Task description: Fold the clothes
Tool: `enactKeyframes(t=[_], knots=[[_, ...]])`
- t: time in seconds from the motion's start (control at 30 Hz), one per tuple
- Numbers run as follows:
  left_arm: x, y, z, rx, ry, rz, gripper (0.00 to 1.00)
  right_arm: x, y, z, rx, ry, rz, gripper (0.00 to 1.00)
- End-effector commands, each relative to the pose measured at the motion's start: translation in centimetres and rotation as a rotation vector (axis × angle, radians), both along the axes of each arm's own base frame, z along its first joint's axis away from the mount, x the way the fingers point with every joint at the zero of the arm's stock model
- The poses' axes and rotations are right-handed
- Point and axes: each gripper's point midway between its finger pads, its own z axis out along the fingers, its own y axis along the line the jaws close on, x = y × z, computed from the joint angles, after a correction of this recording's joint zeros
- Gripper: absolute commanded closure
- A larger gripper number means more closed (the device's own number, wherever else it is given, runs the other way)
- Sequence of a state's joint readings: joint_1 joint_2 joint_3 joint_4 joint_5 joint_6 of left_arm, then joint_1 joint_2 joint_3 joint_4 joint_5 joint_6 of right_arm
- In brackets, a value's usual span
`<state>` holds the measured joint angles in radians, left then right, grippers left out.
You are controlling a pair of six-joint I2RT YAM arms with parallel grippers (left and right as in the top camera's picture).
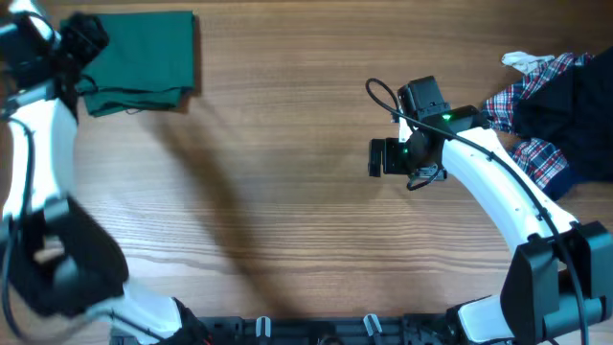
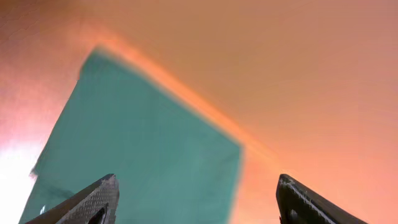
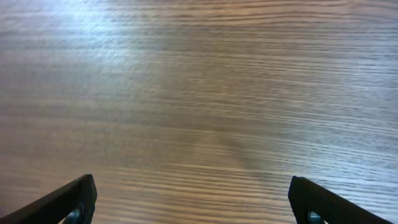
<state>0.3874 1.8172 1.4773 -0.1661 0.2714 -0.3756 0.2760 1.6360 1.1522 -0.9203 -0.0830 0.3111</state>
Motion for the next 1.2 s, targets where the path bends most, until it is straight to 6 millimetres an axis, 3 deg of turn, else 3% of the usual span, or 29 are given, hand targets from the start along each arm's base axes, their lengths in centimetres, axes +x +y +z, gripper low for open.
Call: enactKeyframes(t=[0.0, 0.07, 0.13, 0.17, 0.27, 0.37, 0.47, 0.67, 0.8, 0.87, 0.93, 1.0, 1.17], knots=[[-3.0, -3.2, 7.1, -0.007, -0.096, -0.105, 0.12, 1.5, -1.3, 2.7, -0.06, -0.113, -0.087, 0.0], [-5.2, -4.1, 8.6, -0.014, -0.079, -0.105, 0.1, 1.4, -1.4, 3.9, -0.051, -0.145, -0.103, 0.0], [-7.3, -5.9, 8.4, -0.053, -0.017, -0.154, 0.09, 1.3, -1.9, 5.3, -0.051, -0.186, -0.154, 0.0], [-8.3, -7.6, 8.1, -0.067, 0.011, -0.23, 0.07, 1.2, -2.6, 5.9, -0.072, -0.207, -0.193, 0.0], [-12.9, -16.1, 7.3, -0.072, 0.076, -0.643, 0.01, 0.3, -5.1, 8.3, -0.161, -0.279, -0.284, 0.0], [-15.8, -21.4, 7.3, -0.024, 0.113, -0.816, 0.0, -0.6, -5.5, 10.0, -0.148, -0.316, -0.291, 0.0], [-18.7, -26.0, 9.6, 0.09, 0.073, -0.903, 0.01, -2.4, -6.0, 12.8, -0.108, -0.383, -0.326, 0.0], [-25.7, -29.5, 13.5, 0.245, 0.002, -0.902, 0.01, -6.0, -7.0, 17.8, -0.03, -0.546, -0.347, 0.0], [-29.0, -30.2, 13.4, 0.283, 0.004, -0.92, 0.0, -8.1, -7.6, 20.1, 0.025, -0.635, -0.379, 0.0], [-29.2, -30.4, 13.0, 0.281, 0.021, -0.931, 0.0, -9.6, -8.0, 19.9, 0.024, -0.619, -0.392, 0.0], [-29.2, -30.4, 11.3, 0.276, 0.089, -0.94, 0.0, -11.1, -9.2, 19.7, 0.002, -0.611, -0.449, 0.0], [-28.9, -30.5, 9.4, 0.27, 0.153, -0.947, 0.0, -12.6, -10.8, 20.9, -0.02, -0.683, -0.499, 0.0], [-27.4, -31.1, 6.9, 0.261, 0.247, -0.958, 0.0, -13.7, -11.4, 21.8, -0.007, -0.743, -0.515, 0.0]])
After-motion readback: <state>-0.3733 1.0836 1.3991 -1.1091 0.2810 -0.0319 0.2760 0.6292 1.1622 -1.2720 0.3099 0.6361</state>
